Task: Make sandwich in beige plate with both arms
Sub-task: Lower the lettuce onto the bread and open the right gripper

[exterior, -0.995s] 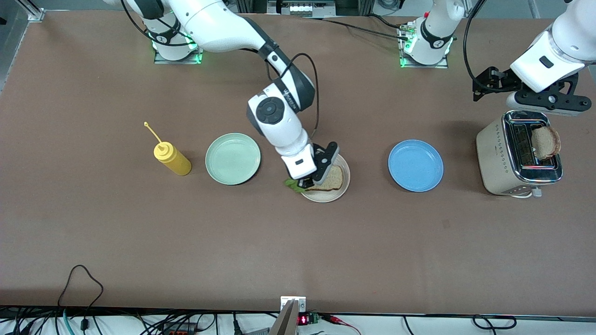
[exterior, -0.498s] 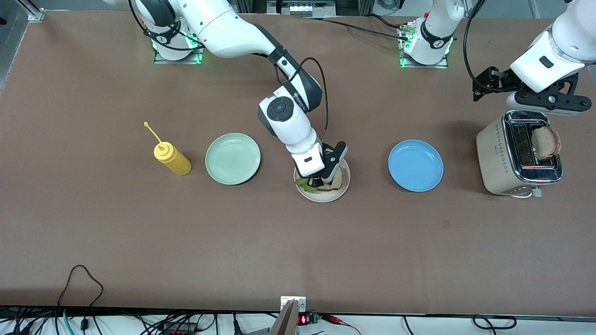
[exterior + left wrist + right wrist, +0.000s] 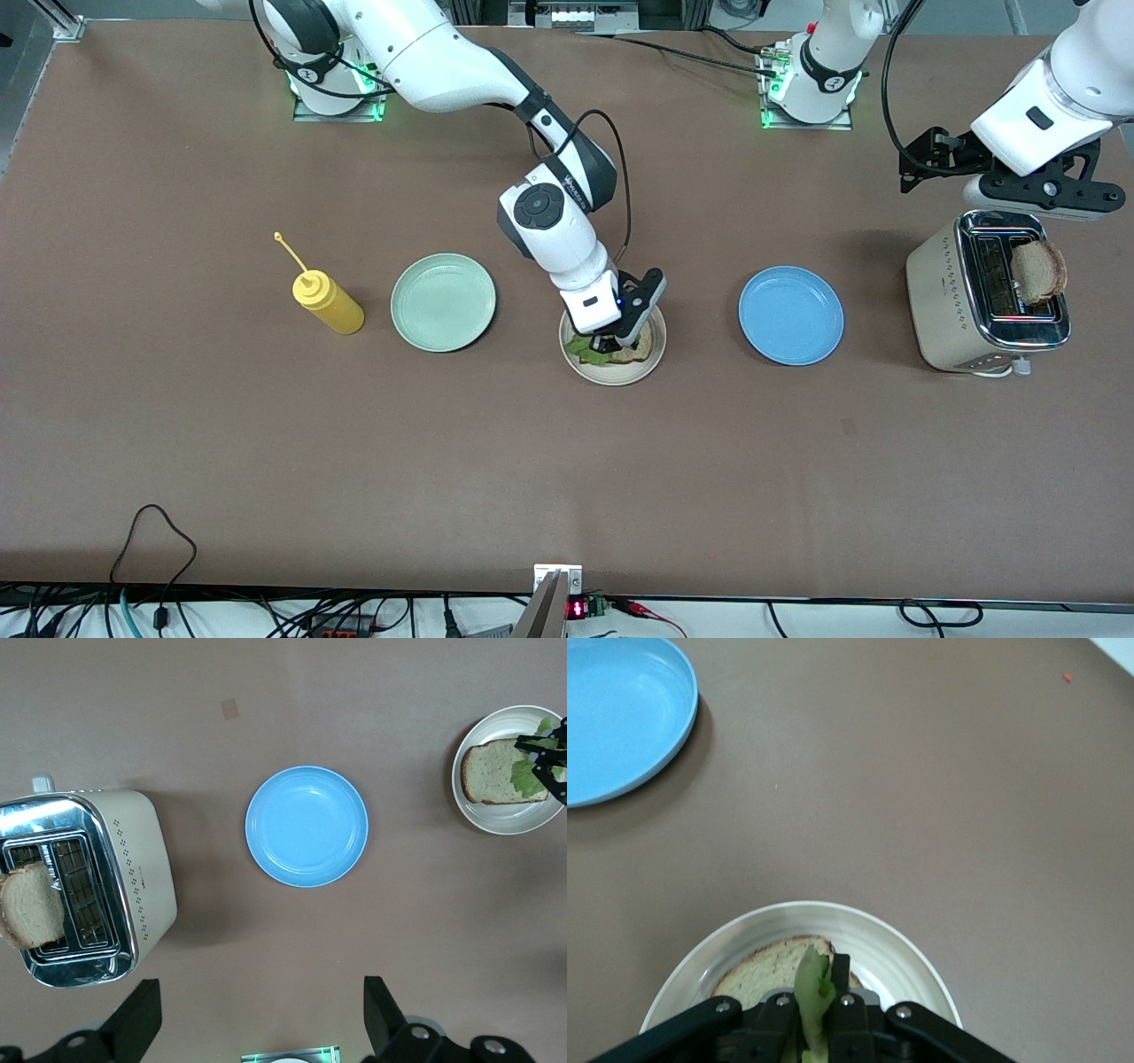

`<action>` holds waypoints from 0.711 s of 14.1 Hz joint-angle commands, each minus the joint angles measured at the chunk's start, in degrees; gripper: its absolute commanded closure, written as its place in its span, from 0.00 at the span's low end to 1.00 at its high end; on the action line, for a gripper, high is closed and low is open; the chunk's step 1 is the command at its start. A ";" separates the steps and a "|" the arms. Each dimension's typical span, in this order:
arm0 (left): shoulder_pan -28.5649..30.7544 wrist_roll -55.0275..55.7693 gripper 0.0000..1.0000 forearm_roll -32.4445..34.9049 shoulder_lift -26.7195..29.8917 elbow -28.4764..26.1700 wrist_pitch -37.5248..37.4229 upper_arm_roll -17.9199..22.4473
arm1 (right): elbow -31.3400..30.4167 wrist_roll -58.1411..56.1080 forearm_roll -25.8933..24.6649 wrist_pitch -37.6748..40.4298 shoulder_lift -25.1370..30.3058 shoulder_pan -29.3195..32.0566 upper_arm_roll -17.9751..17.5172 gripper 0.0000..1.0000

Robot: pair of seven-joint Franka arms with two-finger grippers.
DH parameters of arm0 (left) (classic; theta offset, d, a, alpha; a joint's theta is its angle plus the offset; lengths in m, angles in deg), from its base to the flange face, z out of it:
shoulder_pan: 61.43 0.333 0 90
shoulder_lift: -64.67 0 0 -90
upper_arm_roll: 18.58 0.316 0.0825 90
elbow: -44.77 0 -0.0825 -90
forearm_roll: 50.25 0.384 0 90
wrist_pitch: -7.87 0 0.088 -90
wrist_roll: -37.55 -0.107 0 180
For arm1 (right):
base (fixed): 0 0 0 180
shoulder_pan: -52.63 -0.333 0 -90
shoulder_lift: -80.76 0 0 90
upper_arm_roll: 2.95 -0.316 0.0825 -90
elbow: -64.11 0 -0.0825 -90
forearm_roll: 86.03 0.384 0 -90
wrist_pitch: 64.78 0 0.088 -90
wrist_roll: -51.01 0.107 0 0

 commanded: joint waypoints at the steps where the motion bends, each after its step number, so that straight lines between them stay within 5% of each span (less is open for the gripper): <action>1: -0.03 -0.28 0.00 -0.84 0.22 0.71 -1.02 0.27 | 1.89 0.77 0.60 -3.61 -2.32 -0.20 -0.66 1.00; 4: -0.03 -0.28 0.00 -0.84 0.30 0.71 -1.02 0.27 | 1.71 0.85 0.69 -8.53 -3.28 -0.12 -1.37 0.92; 6: -0.03 -0.28 0.00 -0.84 0.22 0.71 -1.02 0.27 | 1.71 1.90 0.78 -9.34 -3.38 -0.21 -1.45 0.64; 7: -0.03 -0.28 0.00 -0.84 0.22 0.71 -1.02 0.27 | 1.71 4.43 0.69 -9.42 -3.38 -0.21 -1.54 0.01; 10: -0.03 -0.28 0.00 -0.84 0.22 0.71 -1.02 0.27 | 1.80 6.21 0.86 -9.25 -2.76 -0.56 -2.33 0.00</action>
